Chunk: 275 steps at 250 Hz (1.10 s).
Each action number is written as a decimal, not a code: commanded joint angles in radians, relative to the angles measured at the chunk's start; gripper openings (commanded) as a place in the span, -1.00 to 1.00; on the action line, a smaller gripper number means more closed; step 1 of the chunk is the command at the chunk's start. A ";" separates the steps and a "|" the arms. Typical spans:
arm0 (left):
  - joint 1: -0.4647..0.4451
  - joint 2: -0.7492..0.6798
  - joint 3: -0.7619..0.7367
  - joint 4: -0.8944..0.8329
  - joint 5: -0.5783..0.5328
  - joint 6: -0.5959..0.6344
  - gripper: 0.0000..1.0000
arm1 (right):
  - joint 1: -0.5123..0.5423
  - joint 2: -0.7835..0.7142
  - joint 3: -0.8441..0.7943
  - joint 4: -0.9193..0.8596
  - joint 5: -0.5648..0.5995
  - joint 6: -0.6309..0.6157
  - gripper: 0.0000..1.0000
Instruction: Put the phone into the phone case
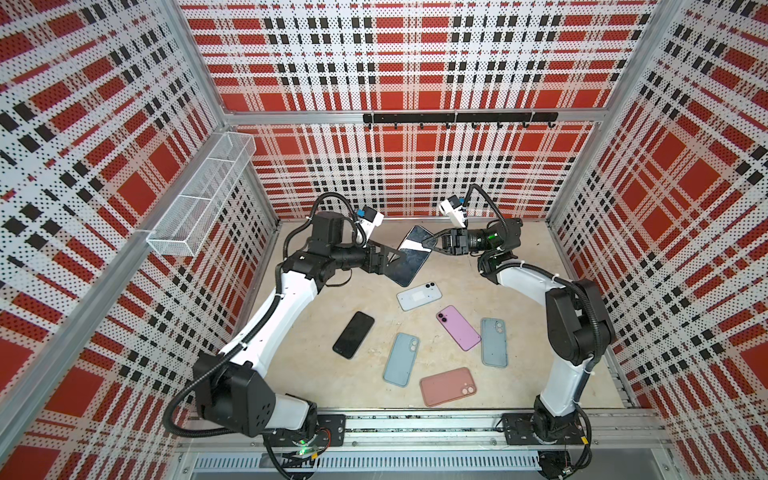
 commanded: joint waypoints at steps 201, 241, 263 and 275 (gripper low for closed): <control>-0.074 -0.039 -0.111 0.060 -0.063 -0.086 -0.93 | 0.016 -0.229 0.100 -1.129 0.199 -0.952 -1.00; -0.075 -0.048 -0.128 0.087 -0.039 -0.099 -1.00 | 0.016 -0.232 0.105 -1.122 0.197 -0.971 -0.54; -0.089 -0.050 -0.133 0.089 -0.009 -0.084 -1.00 | 0.016 -0.233 0.111 -1.055 0.164 -0.916 -0.25; -0.100 -0.053 -0.137 0.088 -0.003 -0.066 -1.00 | 0.016 -0.230 0.122 -1.030 0.147 -0.896 -0.16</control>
